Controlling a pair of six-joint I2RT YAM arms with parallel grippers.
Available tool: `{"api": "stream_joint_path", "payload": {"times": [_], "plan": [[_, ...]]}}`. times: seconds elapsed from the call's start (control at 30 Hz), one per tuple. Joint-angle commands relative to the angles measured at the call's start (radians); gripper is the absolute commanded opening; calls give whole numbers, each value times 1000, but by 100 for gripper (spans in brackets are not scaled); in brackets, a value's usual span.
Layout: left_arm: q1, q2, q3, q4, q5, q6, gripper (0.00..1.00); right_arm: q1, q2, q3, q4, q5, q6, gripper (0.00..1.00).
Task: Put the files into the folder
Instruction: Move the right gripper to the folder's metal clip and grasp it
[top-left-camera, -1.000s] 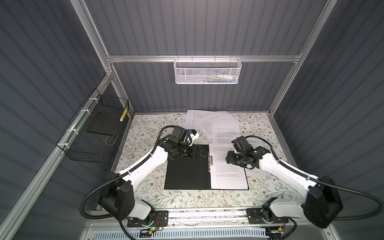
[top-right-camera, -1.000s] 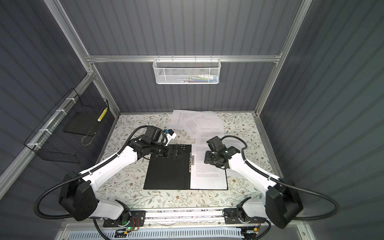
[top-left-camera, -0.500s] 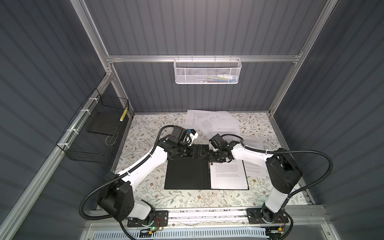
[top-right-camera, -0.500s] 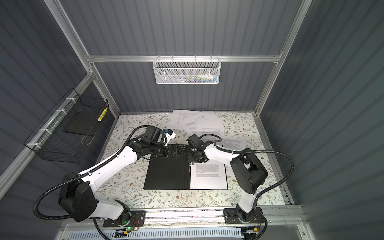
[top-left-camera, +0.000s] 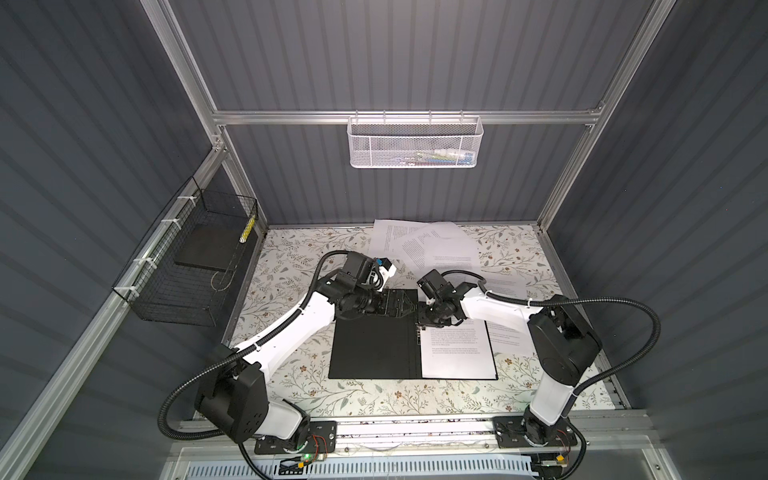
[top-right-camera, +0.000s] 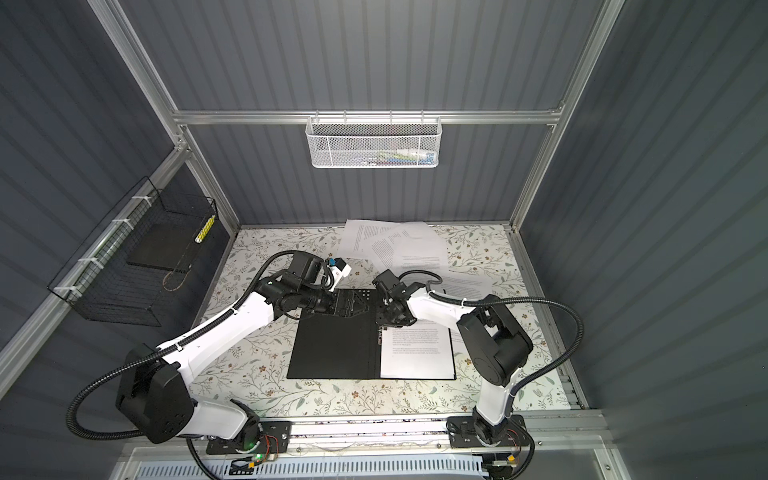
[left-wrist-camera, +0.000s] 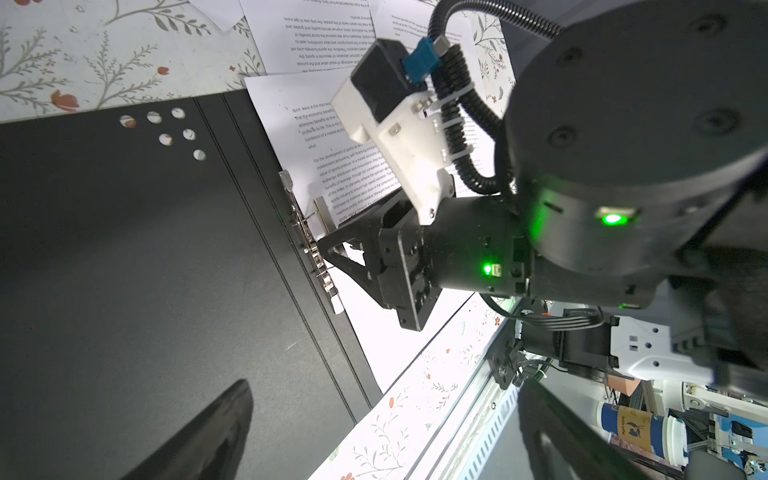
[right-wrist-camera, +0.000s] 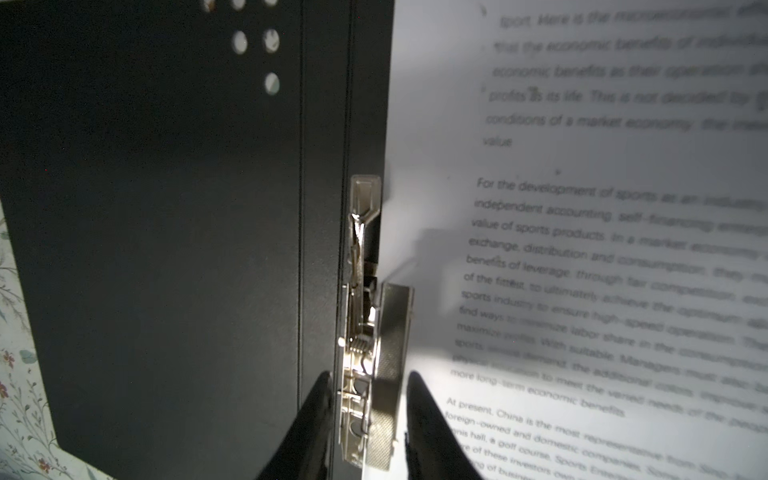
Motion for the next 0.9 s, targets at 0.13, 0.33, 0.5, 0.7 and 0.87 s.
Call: {"api": "stream_joint_path", "payload": {"times": [0.13,0.33,0.5,0.7,0.87], "plan": [[7,-19,2,-23,5,18,100,8,19,-10,-27,25,6,29],[7,-18,0,-24,4,17,100,9,27,-9,-26,24,8,24],[8,-21,1,-23,6,17,100,9,27,-10,-26,23,8,22],[9,-23,-1,-24,4,16,100,14,31,-9,-14,12,6,16],[9,-25,0,-24,3,15,100,29,36,20,2,-21,6,11]]}}
